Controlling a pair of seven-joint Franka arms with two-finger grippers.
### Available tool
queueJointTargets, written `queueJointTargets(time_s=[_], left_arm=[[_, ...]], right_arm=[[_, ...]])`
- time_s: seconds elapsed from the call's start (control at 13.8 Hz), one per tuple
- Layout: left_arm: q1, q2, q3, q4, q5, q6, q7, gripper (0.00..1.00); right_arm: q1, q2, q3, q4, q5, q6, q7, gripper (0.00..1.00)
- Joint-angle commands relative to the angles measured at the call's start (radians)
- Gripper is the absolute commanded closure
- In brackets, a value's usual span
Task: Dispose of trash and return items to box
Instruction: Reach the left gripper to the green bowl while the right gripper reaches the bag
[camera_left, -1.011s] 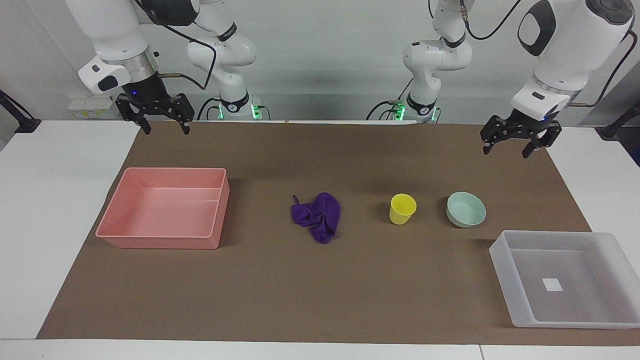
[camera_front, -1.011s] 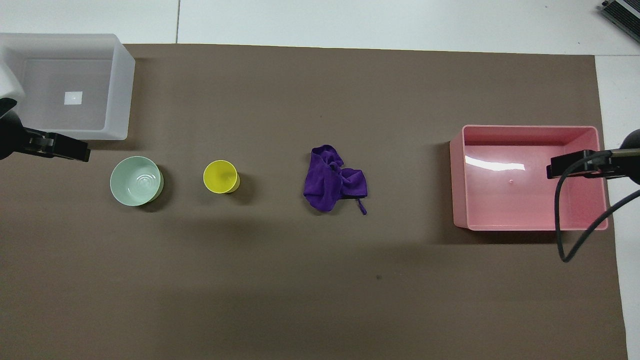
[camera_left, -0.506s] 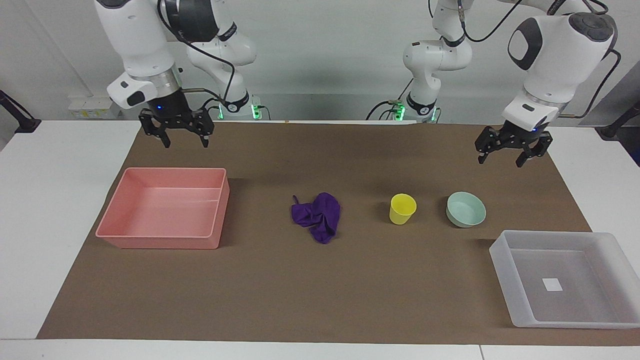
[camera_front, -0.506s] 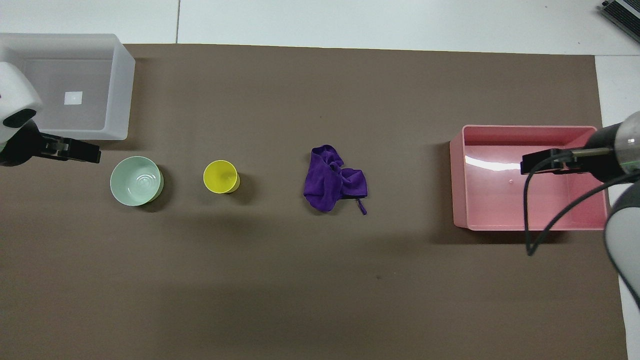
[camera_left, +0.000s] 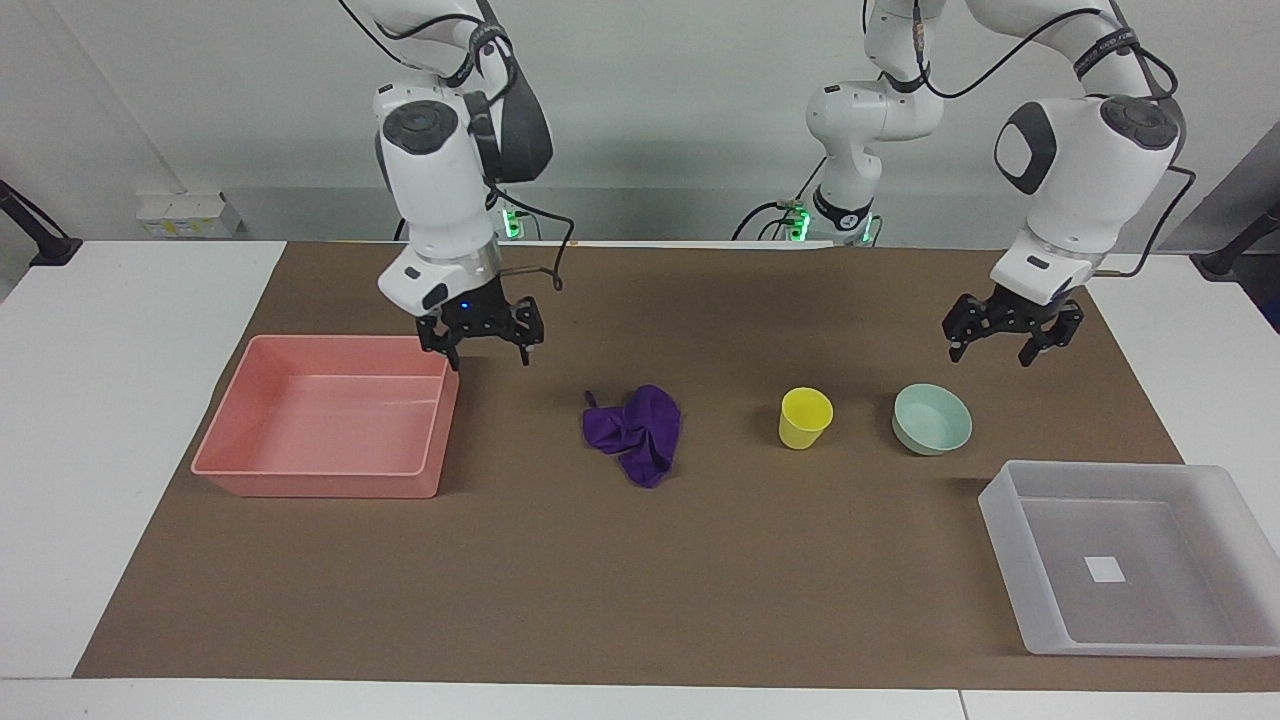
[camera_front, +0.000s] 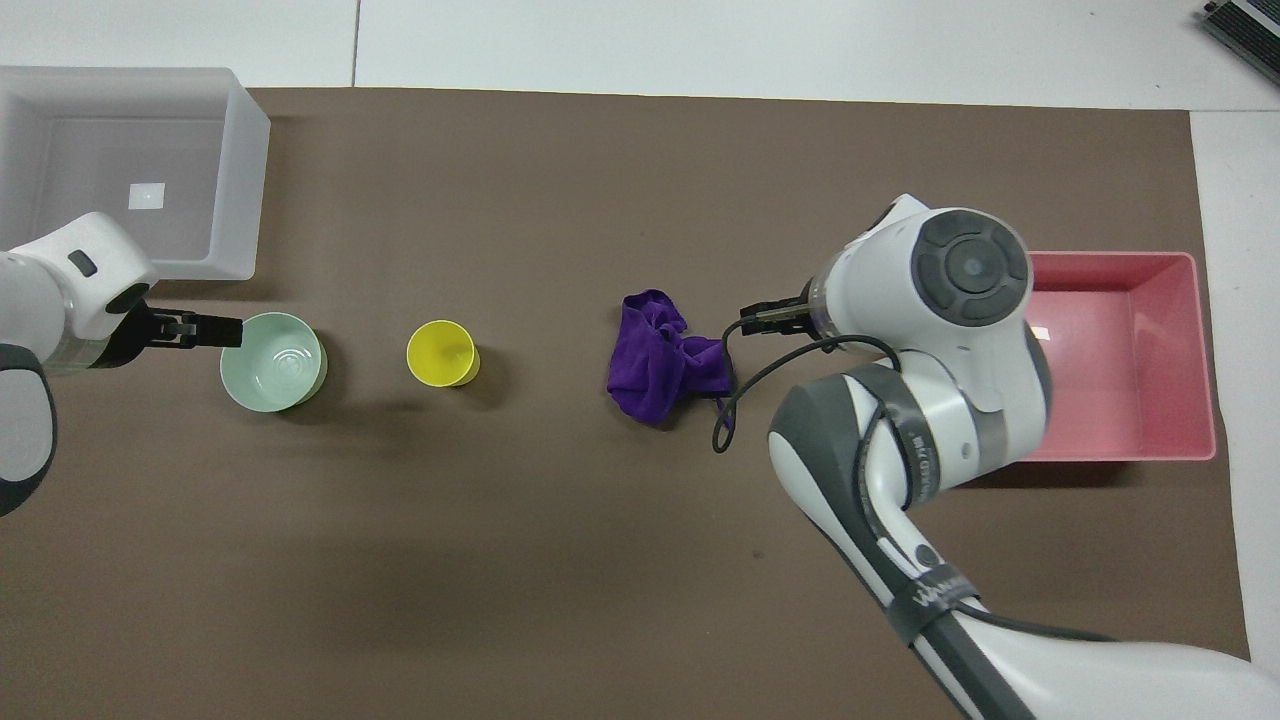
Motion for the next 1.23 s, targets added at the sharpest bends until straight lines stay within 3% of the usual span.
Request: queueJointTargets(time_s=[0.0,0.22,0.43,0.79,0.87,0.94,1.01,1.08,1.16], left_arm=[[0.03,0.042,-0.009,-0.039,-0.015,0.109,-0.002,0.0],[0.051,0.078,-0.009,-0.066,-0.015,0.189,0.0,0.0],[0.053,0.128,-0.009,-0.097,-0.047,0.267,0.003,0.0],[0.053,0.128,-0.01,-0.166,-0.07,0.29,0.003,0.0],[0.051,0.129,-0.01,-0.169,-0.082,0.292,0.003,0.07],[0.053,0.128,-0.01,-0.177,-0.084,0.292,0.003,0.26],[0.051,0.128,-0.01,-0.18,-0.084,0.29,0.003,0.44],[0.051,0.128,-0.01,-0.178,-0.084,0.29,0.003,0.69],[0.051,0.128,-0.01,-0.178,-0.084,0.29,0.003,0.97]], right_arm=[[0.044,0.076,0.01,0.019,0.014,0.075,0.086,0.0],[0.133,0.168,0.01,0.062,0.066,0.187,0.235,0.0],[0.136,0.178,0.012,0.059,0.065,0.208,0.234,0.0],[0.161,0.199,0.012,0.025,0.06,0.259,0.195,0.0],[0.161,0.199,0.012,0.002,0.057,0.279,0.185,0.01],[0.161,0.198,0.012,-0.004,0.05,0.282,0.174,0.31],[0.159,0.198,0.012,-0.002,0.05,0.275,0.159,0.77],[0.161,0.198,0.012,-0.001,0.05,0.27,0.157,1.0],[0.161,0.196,0.01,-0.001,0.047,0.267,0.155,1.0]])
